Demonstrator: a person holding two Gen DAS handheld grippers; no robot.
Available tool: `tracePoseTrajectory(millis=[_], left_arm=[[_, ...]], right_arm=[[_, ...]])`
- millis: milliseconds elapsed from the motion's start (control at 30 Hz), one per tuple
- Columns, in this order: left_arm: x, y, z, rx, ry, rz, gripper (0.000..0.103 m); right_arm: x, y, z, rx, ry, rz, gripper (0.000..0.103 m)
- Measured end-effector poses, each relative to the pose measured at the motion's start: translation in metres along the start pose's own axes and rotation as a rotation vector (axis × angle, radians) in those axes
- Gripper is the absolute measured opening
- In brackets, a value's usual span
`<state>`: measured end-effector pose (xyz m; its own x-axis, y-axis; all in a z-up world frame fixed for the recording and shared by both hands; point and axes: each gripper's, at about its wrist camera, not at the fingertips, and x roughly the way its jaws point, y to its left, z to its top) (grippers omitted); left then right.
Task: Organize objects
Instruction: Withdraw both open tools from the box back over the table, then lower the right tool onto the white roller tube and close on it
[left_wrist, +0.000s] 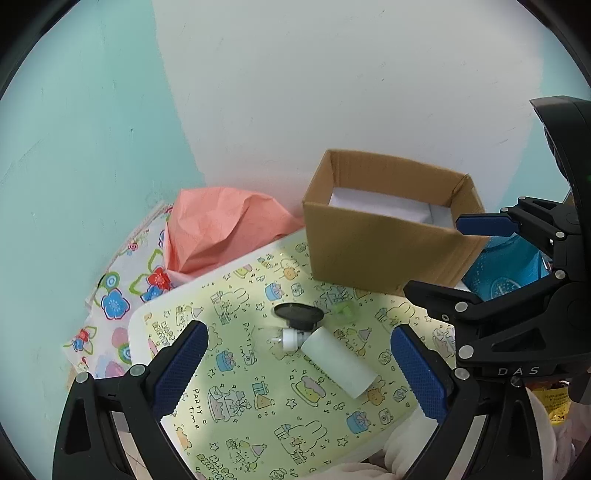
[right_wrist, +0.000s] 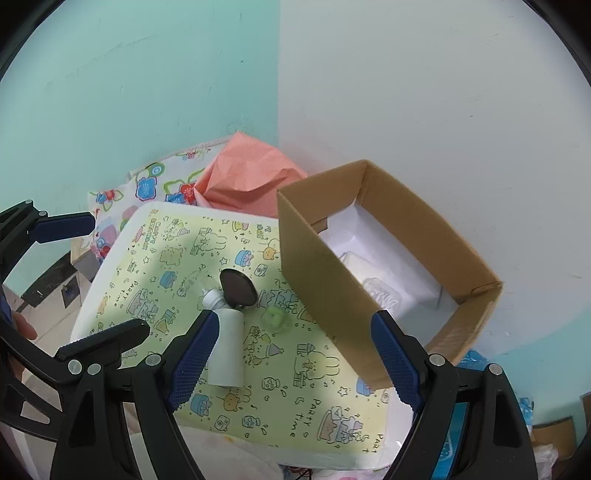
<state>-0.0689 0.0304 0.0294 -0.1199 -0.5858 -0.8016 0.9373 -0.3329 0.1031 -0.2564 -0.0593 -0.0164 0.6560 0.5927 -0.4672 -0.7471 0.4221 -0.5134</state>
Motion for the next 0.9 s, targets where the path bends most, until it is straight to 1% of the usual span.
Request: tracePoseTrajectory(millis=[267, 500, 633, 900], left_arm=[[0.018, 0.017, -0.007, 0.017, 0.025, -0.008, 0.101], [0.043, 0.028, -0.02, 0.049, 0.065, -0.025, 0.101], [0.061, 0.032, -0.026, 0.063, 0.102, -0.032, 0.101], [0.081, 0.037, -0.03, 0.069, 0.13, -0.058, 0.101]], right_arm=[[0.025, 0.015, 0.004, -0.024, 0.034, 0.017, 0.086], [0.056, 0.03, 0.002, -0.082, 0.079, 0.036, 0.086], [0.074, 0.032, 0.0, -0.076, 0.113, 0.06, 0.086], [0.096, 0.034, -0.001, -0.083, 0.158, 0.072, 0.086]])
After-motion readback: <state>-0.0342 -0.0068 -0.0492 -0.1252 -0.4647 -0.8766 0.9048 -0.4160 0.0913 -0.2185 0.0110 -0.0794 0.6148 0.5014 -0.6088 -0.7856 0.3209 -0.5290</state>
